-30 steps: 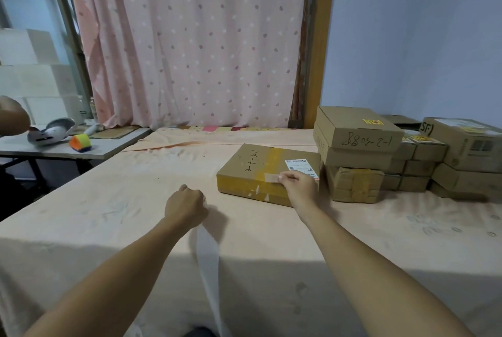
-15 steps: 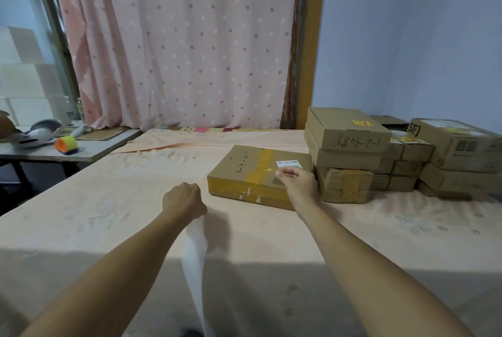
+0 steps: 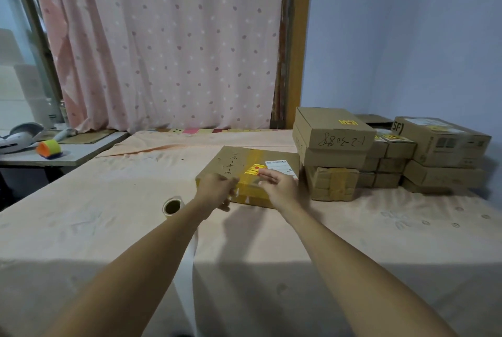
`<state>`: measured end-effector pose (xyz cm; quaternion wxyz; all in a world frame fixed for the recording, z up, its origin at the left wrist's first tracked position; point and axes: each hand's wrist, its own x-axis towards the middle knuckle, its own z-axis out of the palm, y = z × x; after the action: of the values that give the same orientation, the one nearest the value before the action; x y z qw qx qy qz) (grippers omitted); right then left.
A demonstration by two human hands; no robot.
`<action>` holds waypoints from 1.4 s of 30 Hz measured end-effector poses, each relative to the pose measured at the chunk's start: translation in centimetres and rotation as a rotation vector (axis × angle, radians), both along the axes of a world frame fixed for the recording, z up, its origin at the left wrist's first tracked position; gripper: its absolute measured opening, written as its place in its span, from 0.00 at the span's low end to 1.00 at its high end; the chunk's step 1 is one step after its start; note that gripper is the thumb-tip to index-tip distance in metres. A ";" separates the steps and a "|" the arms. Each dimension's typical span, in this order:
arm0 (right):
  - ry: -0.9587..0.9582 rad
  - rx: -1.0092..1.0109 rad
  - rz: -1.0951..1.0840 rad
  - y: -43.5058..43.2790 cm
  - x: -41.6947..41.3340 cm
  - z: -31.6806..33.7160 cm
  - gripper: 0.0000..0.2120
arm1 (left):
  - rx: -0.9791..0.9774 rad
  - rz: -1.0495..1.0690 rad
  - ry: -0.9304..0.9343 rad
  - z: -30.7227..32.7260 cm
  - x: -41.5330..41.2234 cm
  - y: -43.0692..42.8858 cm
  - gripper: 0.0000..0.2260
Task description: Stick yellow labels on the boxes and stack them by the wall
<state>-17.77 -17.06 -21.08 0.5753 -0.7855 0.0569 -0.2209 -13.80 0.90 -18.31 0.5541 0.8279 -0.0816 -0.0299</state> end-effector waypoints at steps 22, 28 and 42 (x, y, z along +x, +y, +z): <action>0.168 0.013 -0.132 -5.5 -1.4 0.8 0.07 | -0.063 -0.187 0.015 1.0 2.8 -8.0 0.07; 0.186 0.048 -0.139 -7.2 -0.3 1.0 0.06 | 0.022 -0.199 0.028 1.1 3.6 -10.1 0.09; 0.432 -0.498 -0.225 -6.9 3.9 2.3 0.10 | 0.384 -0.095 -0.073 0.8 7.2 -11.6 0.09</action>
<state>-13.91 -23.98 -18.75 0.3129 -0.9192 0.2079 -0.1186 -6.60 -10.65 -17.54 0.3808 0.9140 -0.1334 -0.0411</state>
